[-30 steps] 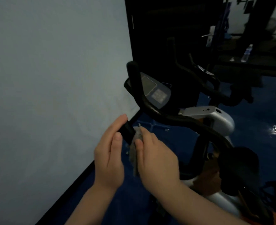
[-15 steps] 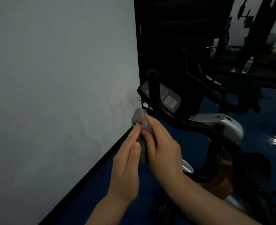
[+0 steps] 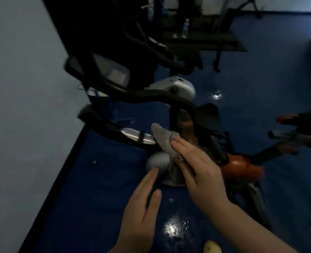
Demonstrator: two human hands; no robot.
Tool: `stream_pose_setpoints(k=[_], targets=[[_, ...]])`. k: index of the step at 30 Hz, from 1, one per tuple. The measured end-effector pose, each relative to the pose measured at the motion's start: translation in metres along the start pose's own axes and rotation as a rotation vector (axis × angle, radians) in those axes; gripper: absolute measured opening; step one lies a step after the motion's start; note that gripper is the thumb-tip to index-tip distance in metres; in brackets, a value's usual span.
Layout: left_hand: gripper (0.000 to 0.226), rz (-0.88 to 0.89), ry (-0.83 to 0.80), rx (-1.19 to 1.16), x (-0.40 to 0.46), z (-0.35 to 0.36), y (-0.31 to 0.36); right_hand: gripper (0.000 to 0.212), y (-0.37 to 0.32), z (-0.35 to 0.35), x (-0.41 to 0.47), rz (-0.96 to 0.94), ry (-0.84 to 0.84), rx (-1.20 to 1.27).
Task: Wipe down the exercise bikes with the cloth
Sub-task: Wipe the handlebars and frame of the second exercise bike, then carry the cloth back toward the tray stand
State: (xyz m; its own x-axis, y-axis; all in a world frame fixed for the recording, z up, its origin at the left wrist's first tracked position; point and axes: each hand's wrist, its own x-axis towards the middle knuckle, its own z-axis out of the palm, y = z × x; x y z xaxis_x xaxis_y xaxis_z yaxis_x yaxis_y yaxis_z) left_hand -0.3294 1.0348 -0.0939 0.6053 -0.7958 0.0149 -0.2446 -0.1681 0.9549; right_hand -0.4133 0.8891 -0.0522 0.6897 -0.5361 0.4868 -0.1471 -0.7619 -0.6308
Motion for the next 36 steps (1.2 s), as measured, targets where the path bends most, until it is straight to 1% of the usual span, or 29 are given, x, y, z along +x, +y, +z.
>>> stream_pose_setpoints(k=[3, 6, 9, 12, 14, 19, 21, 25, 28, 30, 33, 36], targets=[[0.044, -0.127, -0.193, 0.1, 0.0, 0.034, -0.016, 0.039, 0.034, -0.019, -0.044, 0.169, -0.034, -0.039], [0.045, -0.18, -0.36, 0.234, 0.005, 0.067, -0.024, 0.039, 0.069, -0.034, -0.091, 0.428, -0.047, -0.06], [0.041, -0.168, -0.483, 0.359, 0.013, 0.105, -0.022, 0.038, 0.101, -0.057, -0.136, 0.665, -0.087, -0.137], [0.037, -0.149, -0.555, 0.416, 0.019, 0.157, -0.011, 0.038, 0.125, -0.097, -0.175, 0.813, -0.111, -0.211], [0.035, -0.116, -0.623, 0.429, 0.019, 0.198, -0.001, 0.038, 0.138, -0.129, -0.198, 0.893, -0.086, -0.244], [0.033, 0.008, -0.777, 0.463, 0.011, 0.313, 0.025, 0.036, 0.169, -0.212, -0.255, 1.005, 0.026, -0.264], [0.033, 0.032, -0.817, 0.453, 0.004, 0.357, 0.034, 0.031, 0.183, -0.242, -0.279, 1.03, 0.003, -0.277], [0.034, 0.034, -0.937, 0.443, -0.008, 0.433, 0.05, 0.014, 0.207, -0.294, -0.317, 1.108, -0.011, -0.349], [0.036, 0.052, -0.987, 0.452, -0.011, 0.468, 0.061, 0.009, 0.219, -0.325, -0.333, 1.163, 0.014, -0.361], [0.035, 0.052, -1.006, 0.456, -0.004, 0.487, 0.066, 0.011, 0.231, -0.339, -0.335, 1.177, 0.024, -0.362], [0.033, 0.04, -1.013, 0.471, 0.014, 0.515, 0.07, 0.016, 0.252, -0.357, -0.33, 1.176, 0.034, -0.35], [0.031, 0.065, -1.009, 0.48, 0.034, 0.551, 0.073, 0.014, 0.282, -0.373, -0.321, 1.164, 0.014, -0.331]])
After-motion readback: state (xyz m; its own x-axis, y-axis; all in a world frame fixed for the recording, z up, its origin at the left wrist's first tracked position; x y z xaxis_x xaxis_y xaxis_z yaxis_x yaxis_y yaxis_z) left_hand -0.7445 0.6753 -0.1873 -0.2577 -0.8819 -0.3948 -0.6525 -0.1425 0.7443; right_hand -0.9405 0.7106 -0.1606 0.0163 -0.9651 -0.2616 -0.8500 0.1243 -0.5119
